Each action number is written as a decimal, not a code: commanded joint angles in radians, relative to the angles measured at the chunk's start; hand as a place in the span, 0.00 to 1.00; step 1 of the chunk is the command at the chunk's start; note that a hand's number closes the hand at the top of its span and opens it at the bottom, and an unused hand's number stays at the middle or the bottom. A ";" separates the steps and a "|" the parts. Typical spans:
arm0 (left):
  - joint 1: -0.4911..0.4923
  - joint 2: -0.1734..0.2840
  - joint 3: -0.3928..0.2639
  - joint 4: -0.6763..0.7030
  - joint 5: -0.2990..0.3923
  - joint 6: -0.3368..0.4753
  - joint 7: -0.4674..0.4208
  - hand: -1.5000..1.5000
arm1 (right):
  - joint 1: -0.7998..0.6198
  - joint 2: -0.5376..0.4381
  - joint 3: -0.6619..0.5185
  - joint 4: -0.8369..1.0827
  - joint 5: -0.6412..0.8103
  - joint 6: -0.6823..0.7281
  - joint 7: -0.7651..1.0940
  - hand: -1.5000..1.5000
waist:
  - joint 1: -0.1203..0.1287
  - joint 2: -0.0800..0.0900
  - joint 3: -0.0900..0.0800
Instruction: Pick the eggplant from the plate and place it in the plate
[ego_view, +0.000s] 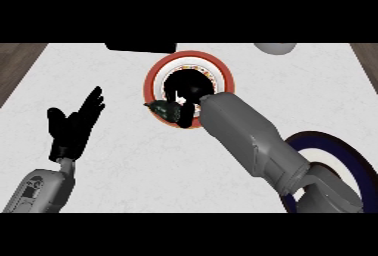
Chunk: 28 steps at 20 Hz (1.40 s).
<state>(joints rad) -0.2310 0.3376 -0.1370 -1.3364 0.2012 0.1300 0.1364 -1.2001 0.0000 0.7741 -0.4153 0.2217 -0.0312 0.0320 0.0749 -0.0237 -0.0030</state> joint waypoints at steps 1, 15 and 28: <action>0.008 -0.013 -0.017 0.006 0.001 -0.013 -0.003 0.50 | -0.104 0.000 -0.051 -0.006 0.016 -0.278 0.231 1.00 | 0.015 -0.009 -0.003; -0.068 -0.033 -0.034 0.006 -0.018 -0.012 0.017 0.50 | -0.254 0.000 0.076 0.016 0.174 -0.820 1.012 1.00 | 0.062 0.034 -0.002; -0.041 -0.021 0.008 0.021 -0.022 -0.009 -0.004 0.50 | -0.149 0.000 0.182 0.050 0.243 -0.772 1.174 1.00 | 0.005 0.041 0.001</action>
<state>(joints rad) -0.2790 0.3229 -0.1344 -1.3259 0.1824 0.1191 0.1400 -1.3743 -0.0065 0.9528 -0.3795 0.4707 -0.8043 1.0839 0.0947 0.0147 -0.0030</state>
